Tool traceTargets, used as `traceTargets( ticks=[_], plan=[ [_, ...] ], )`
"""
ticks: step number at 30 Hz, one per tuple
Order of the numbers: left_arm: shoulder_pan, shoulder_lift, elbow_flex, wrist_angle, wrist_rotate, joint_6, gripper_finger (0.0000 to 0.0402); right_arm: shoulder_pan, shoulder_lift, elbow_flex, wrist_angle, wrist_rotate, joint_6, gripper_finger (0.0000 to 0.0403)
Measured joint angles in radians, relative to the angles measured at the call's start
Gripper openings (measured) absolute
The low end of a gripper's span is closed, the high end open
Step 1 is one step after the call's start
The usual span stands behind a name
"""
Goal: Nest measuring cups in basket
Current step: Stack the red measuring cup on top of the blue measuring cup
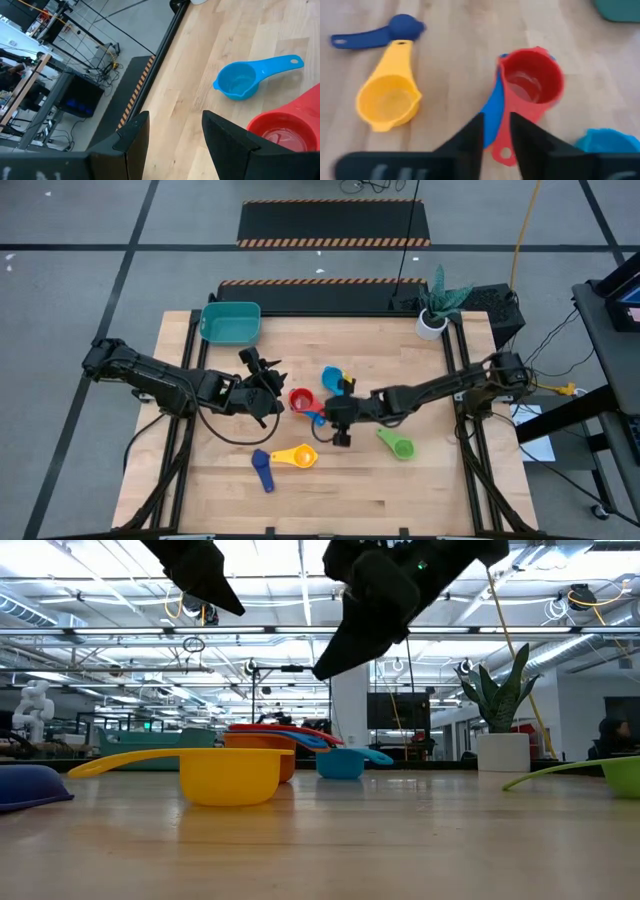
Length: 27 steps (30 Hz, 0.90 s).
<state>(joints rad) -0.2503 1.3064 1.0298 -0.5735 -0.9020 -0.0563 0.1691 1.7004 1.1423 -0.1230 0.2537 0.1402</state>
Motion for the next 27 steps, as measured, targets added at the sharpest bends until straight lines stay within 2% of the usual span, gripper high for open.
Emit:
traceTargets(
  ticks=[4, 9, 13, 15, 27],
  plan=[
    [0.000, 0.000, 0.000, 0.000, 0.000, -0.004, 0.0186, 0.017, 0.000, -0.009, -0.018, 0.117, 0.072, 0.0199],
    [-0.005, 0.000, 0.000, 0.001, 0.005, -0.015, 0.0186, 0.017, 0.009, -0.040, 0.053, 0.110, 0.144, 0.0316],
    [-0.016, 0.000, 0.000, 0.002, 0.006, -0.017, 0.0186, 0.019, 0.045, -0.055, 0.097, 0.109, 0.203, 0.0382],
    [-0.021, 0.000, 0.000, 0.002, 0.008, -0.017, 0.0186, 0.019, 0.067, -0.055, 0.105, 0.109, 0.233, 0.0395],
    [-0.020, 0.000, 0.000, 0.004, 0.008, -0.016, 0.0186, 0.014, 0.099, -0.055, 0.133, 0.113, 0.278, 0.0399]
  ],
)
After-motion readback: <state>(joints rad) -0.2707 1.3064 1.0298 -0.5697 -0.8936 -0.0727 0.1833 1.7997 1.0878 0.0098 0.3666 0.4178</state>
